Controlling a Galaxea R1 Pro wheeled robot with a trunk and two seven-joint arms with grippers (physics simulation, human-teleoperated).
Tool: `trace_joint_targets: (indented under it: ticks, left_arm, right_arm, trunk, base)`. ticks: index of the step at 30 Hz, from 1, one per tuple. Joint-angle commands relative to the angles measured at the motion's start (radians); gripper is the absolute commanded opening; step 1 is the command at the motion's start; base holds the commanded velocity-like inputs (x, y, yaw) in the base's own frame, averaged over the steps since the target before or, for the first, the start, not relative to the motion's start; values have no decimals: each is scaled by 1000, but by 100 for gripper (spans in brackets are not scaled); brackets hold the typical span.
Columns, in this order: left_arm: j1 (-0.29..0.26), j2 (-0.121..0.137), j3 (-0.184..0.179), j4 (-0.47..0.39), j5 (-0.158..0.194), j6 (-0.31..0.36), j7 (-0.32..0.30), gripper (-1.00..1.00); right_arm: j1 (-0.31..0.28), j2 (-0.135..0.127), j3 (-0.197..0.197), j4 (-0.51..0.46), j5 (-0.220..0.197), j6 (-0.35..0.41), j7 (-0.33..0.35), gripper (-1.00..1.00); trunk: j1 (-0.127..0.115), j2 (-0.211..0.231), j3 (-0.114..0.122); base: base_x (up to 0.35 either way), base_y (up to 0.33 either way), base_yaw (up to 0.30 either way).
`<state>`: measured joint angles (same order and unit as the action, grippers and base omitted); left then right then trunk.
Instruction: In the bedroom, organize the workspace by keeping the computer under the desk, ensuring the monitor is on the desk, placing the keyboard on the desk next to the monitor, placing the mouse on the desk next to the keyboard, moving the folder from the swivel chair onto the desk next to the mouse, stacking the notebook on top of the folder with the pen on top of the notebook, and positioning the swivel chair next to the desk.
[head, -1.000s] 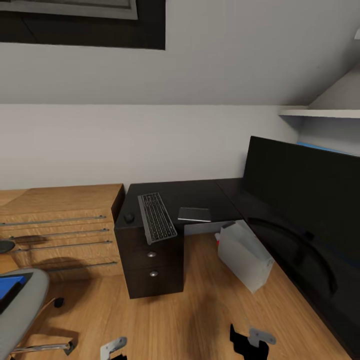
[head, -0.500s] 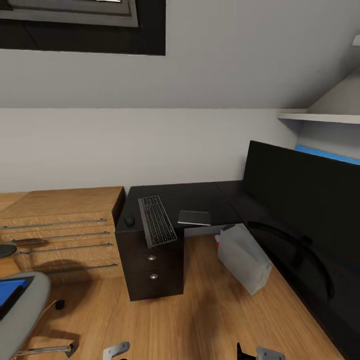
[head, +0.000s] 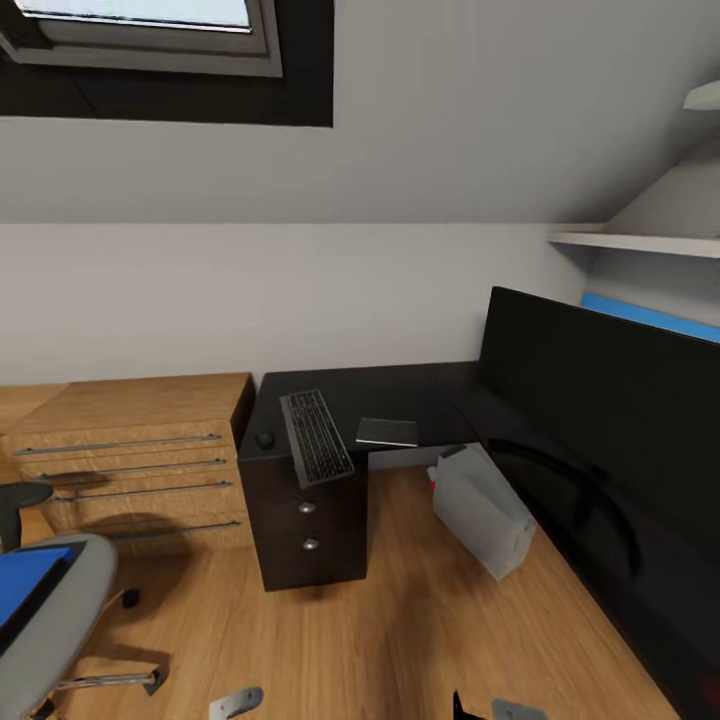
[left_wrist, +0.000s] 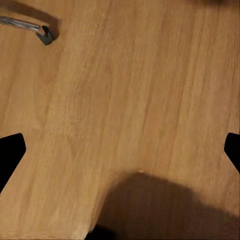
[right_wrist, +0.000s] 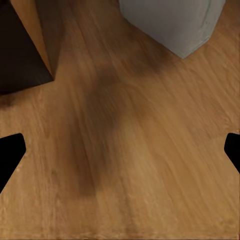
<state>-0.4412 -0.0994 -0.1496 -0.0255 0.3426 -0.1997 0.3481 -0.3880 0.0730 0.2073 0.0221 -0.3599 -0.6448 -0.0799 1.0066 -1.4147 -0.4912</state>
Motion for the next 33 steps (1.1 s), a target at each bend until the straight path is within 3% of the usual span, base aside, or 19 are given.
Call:
trace_joint_targets:
  ticks: [1, 8, 23, 33]
  left_arm:
    - [-1, -1, -8, 1, 9, -3, 3, 100]
    - [-1, 0, -8, 1, 10, 5, 3, 100]
    - [-1, 2, -6, 1, 14, 6, 5, 100]
    - [-1, 3, -5, 1, 15, 5, 6, 100]
  right_arm:
    - [-1, 3, 6, 2, -4, -4, -7, 100]
    - [1, 4, 6, 1, -3, -4, -6, 100]
    - [1, 4, 6, 1, -2, -5, -6, 100]
    - [2, 5, 6, 1, -1, -28, -7, 100]
  trunk:
    - [-5, 7, 2]
    - [-31, 56, 24]
    - [-89, 161, 71]
    - [-127, 231, 102]
  base:
    - [-333, 0, 0]
    - [-218, 0, 0]
    - [-23, -4, 5]
    - [-158, -224, 218]
